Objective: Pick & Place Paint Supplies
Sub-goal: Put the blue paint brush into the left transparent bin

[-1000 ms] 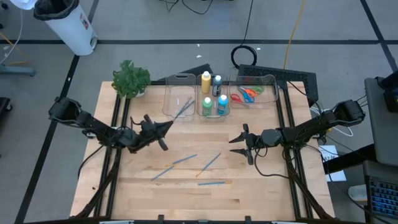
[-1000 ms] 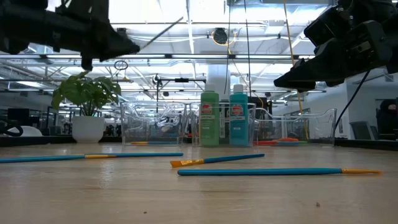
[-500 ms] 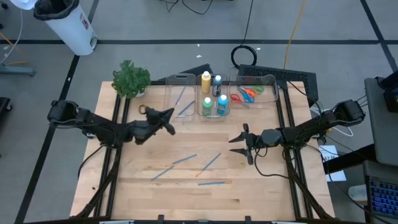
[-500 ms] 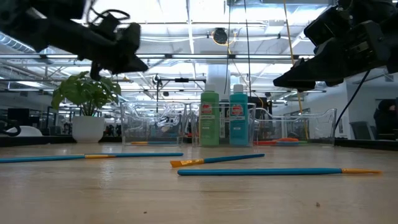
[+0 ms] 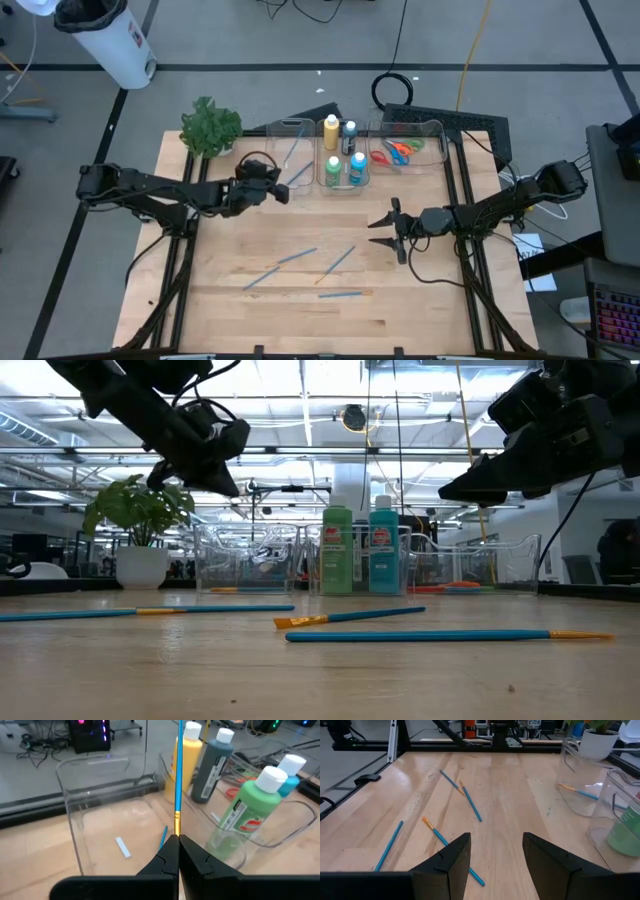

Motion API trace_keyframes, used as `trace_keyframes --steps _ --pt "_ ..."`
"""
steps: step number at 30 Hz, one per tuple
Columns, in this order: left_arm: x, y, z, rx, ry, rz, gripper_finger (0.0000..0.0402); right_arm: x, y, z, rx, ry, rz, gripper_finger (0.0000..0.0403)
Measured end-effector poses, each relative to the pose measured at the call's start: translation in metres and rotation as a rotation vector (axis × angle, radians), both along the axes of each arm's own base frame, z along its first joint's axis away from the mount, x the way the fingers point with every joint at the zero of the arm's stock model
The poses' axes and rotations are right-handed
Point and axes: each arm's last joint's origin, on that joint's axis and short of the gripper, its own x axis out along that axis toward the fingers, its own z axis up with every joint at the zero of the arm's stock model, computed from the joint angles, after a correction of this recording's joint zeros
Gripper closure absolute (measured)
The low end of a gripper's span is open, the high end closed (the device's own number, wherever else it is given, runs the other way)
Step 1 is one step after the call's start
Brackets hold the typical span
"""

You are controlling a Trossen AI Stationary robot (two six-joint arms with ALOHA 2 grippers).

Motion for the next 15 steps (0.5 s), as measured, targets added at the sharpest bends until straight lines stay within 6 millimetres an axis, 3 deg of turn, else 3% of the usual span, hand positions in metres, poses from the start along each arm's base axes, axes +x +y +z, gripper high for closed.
trace_keyframes --steps 8,15 --pt "-0.001 0.007 -0.002 -0.019 -0.019 0.056 0.0400 0.000 0.000 0.000 0.000 0.000 0.000 0.0232" --pt "0.006 0.015 -0.021 -0.029 0.061 0.084 0.0400 0.000 0.000 0.000 0.000 0.000 0.000 0.0232"
